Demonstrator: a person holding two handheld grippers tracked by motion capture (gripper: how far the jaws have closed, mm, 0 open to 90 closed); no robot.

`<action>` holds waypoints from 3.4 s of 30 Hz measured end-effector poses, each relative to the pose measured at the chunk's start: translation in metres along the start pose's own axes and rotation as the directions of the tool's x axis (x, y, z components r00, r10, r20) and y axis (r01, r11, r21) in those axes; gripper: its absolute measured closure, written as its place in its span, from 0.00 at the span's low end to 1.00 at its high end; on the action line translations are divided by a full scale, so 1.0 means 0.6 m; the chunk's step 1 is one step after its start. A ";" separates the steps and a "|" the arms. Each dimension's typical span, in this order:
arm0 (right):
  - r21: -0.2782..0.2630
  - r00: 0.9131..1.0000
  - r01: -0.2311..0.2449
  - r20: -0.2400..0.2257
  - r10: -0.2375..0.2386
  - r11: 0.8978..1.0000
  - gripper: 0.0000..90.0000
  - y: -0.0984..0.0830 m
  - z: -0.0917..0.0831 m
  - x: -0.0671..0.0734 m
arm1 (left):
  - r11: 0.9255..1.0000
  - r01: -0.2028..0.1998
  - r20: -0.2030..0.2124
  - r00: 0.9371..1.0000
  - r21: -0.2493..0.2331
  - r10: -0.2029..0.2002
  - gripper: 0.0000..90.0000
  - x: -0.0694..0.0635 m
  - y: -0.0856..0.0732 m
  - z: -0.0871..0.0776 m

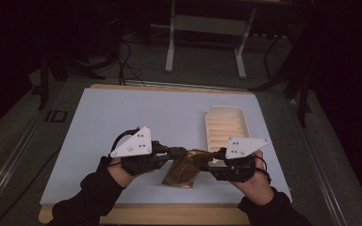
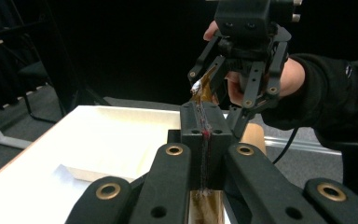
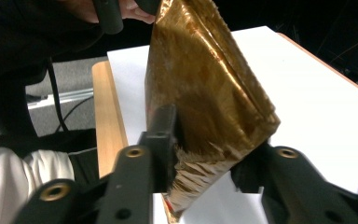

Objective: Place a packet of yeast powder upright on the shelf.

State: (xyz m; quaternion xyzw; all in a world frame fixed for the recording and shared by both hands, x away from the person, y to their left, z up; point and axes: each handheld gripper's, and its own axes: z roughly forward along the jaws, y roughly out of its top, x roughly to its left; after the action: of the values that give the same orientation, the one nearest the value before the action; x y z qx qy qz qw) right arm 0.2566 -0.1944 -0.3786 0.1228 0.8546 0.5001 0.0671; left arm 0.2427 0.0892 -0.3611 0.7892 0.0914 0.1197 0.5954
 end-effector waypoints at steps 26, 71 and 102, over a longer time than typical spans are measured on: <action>0.028 0.997 0.079 -0.025 -0.079 0.996 0.90 0.026 -0.046 -0.048 | 0.992 0.125 -0.064 0.990 -0.028 -0.127 0.31 0.018 -0.022 -0.014; 0.084 0.959 0.083 0.263 -0.102 0.993 0.91 0.014 -0.107 -0.307 | 0.935 0.350 -0.125 0.927 -0.049 -0.354 0.07 0.008 -0.212 -0.063; 0.147 0.979 0.038 0.190 -0.066 0.988 0.90 -0.033 -0.001 -0.376 | 0.926 0.373 -0.125 0.917 -0.062 -0.378 0.07 0.014 -0.225 -0.071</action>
State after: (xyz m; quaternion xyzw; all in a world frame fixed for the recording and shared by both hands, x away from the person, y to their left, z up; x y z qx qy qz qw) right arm 0.4703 -0.2666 -0.3976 0.1530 0.8804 0.4215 0.1546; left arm 0.2375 0.1677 -0.4789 0.7359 0.2787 0.0577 0.6144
